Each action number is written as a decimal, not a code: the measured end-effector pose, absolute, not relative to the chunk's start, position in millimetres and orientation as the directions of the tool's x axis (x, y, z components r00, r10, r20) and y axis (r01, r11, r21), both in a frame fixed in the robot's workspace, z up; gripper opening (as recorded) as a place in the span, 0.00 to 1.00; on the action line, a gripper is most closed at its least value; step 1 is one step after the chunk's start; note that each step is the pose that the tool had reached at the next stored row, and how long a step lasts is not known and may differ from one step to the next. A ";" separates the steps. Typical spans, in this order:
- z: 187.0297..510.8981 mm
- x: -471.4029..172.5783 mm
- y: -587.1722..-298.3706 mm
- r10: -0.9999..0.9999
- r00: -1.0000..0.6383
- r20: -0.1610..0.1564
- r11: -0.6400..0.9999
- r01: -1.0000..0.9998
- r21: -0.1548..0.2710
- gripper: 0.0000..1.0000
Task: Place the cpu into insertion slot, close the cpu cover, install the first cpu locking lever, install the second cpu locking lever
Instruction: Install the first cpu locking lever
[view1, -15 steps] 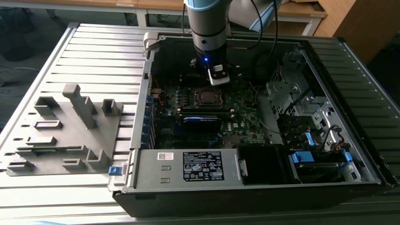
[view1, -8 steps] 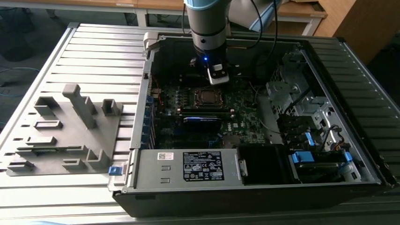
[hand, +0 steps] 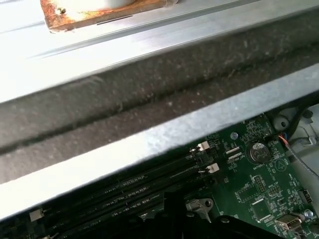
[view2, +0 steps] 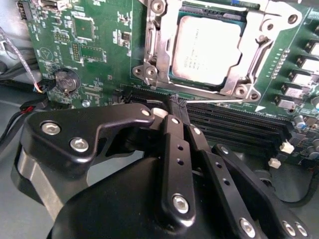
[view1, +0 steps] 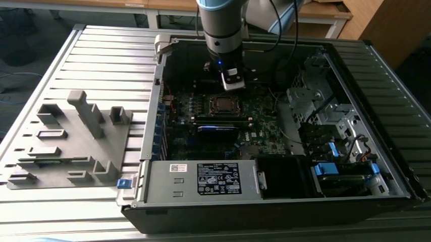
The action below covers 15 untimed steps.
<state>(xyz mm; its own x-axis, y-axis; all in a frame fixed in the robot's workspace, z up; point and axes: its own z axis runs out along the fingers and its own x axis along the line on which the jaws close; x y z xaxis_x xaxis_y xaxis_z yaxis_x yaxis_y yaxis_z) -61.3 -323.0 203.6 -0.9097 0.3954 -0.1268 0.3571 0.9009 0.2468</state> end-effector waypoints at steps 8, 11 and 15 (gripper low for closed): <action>202.2 -62.3 -322.2 0.405 -0.904 -0.137 0.897 0.363 0.254 0.11; 200.4 -63.0 -322.1 0.405 -0.901 -0.158 0.897 0.357 0.263 0.11; 199.2 -66.3 -322.2 0.405 -0.900 -0.165 0.897 0.355 0.265 0.11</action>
<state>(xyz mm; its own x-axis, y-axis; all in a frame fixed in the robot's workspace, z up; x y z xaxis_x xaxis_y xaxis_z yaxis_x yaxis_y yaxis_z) -66.3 -322.2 199.2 -0.8996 0.4045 -0.1648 0.3546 0.8966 0.2653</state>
